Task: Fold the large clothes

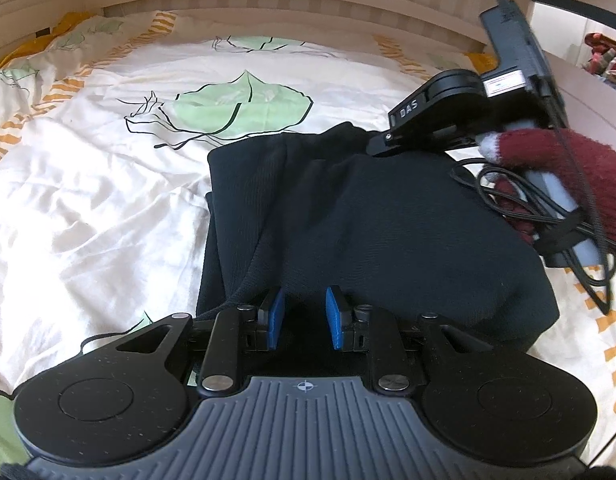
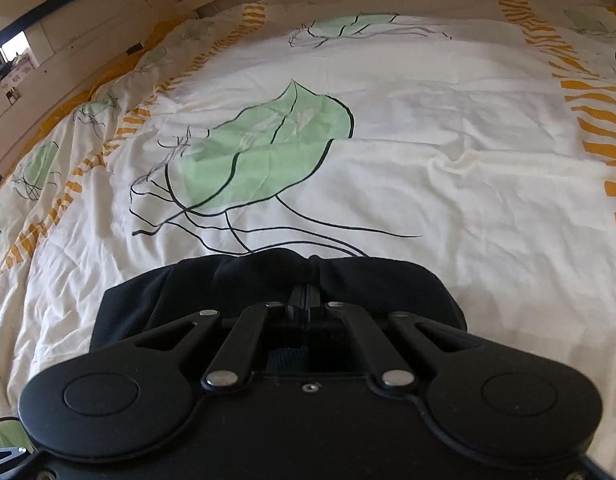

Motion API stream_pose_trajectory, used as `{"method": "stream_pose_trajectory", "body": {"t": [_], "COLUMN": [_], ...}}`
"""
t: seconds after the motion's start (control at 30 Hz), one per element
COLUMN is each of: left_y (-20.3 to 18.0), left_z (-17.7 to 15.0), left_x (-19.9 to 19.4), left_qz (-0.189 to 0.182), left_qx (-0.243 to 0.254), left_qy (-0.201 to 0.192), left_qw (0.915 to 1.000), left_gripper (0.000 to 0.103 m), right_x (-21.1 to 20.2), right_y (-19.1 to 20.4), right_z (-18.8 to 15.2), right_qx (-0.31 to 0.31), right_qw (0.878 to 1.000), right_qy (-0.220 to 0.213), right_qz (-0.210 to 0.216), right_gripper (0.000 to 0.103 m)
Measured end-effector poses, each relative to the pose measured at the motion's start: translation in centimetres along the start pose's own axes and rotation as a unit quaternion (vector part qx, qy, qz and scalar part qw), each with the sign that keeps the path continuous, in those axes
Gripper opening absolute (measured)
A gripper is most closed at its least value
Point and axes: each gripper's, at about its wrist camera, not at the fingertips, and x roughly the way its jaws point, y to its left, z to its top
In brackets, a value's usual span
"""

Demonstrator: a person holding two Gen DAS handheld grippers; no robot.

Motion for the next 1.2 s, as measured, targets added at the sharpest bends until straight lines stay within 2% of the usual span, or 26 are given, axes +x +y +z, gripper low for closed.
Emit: {"method": "stream_pose_trajectory", "body": {"t": [0.03,0.17,0.2,0.33,0.4,0.5,0.67,0.7,0.77,0.8,0.83,0.87,0.9,0.97,1.03,1.1,1.2], "left_y": [-0.1,-0.3,-0.4,-0.4,-0.4,-0.4,-0.2,-0.1,-0.1,-0.1,-0.2,-0.4,-0.5,-0.7,-0.7,-0.7,-0.7], "left_z": [0.0,0.0,-0.1,-0.1,0.0,0.0,0.0,0.0,0.0,0.0,0.0,0.0,-0.1,-0.3,-0.5,-0.8,-1.2], "left_x": [0.0,0.2,0.2,0.2,0.2,0.1,-0.5,-0.8,-1.7,-2.3,-2.8,-3.4,-4.0,-5.0,-5.9,-6.8,-8.4], "left_qz": [0.001,0.005,0.005,0.006,0.006,0.008,0.003,0.002,0.002,0.002,0.004,0.012,0.019,0.025,0.032,0.038,0.044], "left_qx": [0.0,0.003,0.002,0.001,0.0,-0.003,-0.007,-0.009,-0.012,-0.011,-0.009,-0.006,-0.003,-0.002,-0.006,-0.012,-0.023], "left_qy": [0.0,0.001,0.001,0.0,0.0,0.0,-0.006,-0.008,-0.023,-0.032,-0.041,-0.047,-0.052,-0.054,-0.05,-0.05,-0.055], "left_qw": [1.0,1.0,1.0,1.0,1.0,1.0,1.0,0.9999,0.9997,0.9994,0.9991,0.9988,0.9985,0.9982,0.9982,0.9979,0.9973], "left_gripper": [0.024,0.024,0.024,0.023,0.023,0.024,0.026,0.028,0.048,0.065,0.089,0.098,0.103,0.103,0.103,0.103,0.103], "right_x": [-0.3,-2.3,-3.0,-6.5,-8.1,-10.1,-13.1,-13.7,-14.7,-15.2,-15.7,-16.1,-16.5,-17.2,-17.8,-18.5,-19.3], "right_y": [0.0,0.7,1.0,1.8,2.1,2.6,3.2,3.3,3.4,3.4,3.4,3.4,3.5,3.5,3.7,4.0,4.4], "right_z": [-0.1,-0.5,-0.7,-2.3,-3.7,-6.0,-10.4,-11.0,-12.0,-12.3,-12.7,-13.0,-13.2,-13.6,-14.1,-14.6,-15.4], "right_qx": [-0.001,-0.012,-0.018,-0.042,-0.054,-0.067,-0.061,-0.055,-0.043,-0.035,-0.027,-0.019,-0.012,0.0,0.01,0.018,0.022], "right_qw": [1.0,1.0,0.999,0.998,0.997,0.995,0.993,0.992,0.991,0.991,0.99,0.99,0.989,0.989,0.987,0.986,0.986], "right_qy": [-0.002,-0.014,-0.019,-0.047,-0.059,-0.074,-0.099,-0.105,-0.117,-0.123,-0.129,-0.134,-0.14,-0.146,-0.153,-0.16,-0.161], "right_qz": [0.007,0.021,0.023,0.025,0.017,-0.012,-0.033,-0.036,-0.04,-0.041,-0.04,-0.039,-0.039,-0.039,-0.038,-0.035,-0.035], "right_gripper": [0.008,0.017,0.022,0.022,0.022,0.044,0.047,0.051,0.059,0.065,0.069,0.071,0.077,0.085,0.098,0.102,0.103]}}
